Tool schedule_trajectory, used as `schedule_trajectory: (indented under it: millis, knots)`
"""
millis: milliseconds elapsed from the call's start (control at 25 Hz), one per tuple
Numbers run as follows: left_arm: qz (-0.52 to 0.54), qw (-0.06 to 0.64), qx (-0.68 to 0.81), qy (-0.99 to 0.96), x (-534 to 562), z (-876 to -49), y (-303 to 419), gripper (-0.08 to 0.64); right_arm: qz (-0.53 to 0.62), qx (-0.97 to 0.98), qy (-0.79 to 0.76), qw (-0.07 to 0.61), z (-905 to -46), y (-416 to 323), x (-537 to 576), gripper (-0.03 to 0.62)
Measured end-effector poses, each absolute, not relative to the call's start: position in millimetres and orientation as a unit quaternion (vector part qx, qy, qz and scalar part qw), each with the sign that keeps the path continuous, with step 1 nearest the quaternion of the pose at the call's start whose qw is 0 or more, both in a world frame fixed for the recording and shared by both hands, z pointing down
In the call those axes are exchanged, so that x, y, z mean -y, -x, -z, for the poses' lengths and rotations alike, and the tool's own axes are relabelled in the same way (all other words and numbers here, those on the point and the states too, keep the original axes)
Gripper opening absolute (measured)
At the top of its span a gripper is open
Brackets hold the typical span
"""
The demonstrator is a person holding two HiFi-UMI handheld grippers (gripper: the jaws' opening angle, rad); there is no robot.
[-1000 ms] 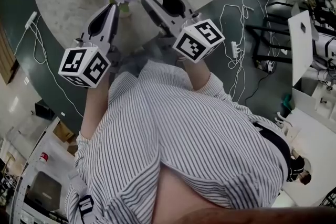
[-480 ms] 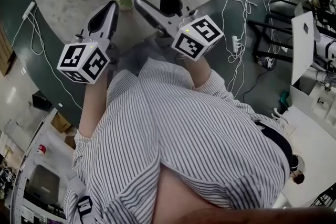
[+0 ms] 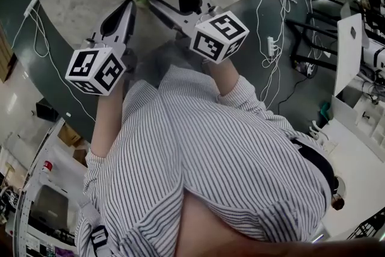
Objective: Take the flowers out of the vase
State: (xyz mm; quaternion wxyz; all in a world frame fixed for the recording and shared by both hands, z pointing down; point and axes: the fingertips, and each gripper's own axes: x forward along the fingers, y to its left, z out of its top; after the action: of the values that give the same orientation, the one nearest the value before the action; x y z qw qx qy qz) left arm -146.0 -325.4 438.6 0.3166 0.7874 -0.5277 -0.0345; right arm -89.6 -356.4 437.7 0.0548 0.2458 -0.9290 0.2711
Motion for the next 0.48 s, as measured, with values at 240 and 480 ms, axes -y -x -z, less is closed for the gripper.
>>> schedule_trajectory:
  millis: [240, 480]
  knots:
    - [0.031, 0.32, 0.525, -0.788, 329.3, -443.2, 147.3, 0.009, -0.272, 0.933, -0.224, 0.069, -448.5, 102.8, 360.6, 0.281]
    - [0.027, 0.324, 0.525, -0.787, 334.2, -447.6, 151.0, 0.009, -0.275, 0.934, -0.215, 0.073, -454.4, 111.8, 365.2, 0.281]
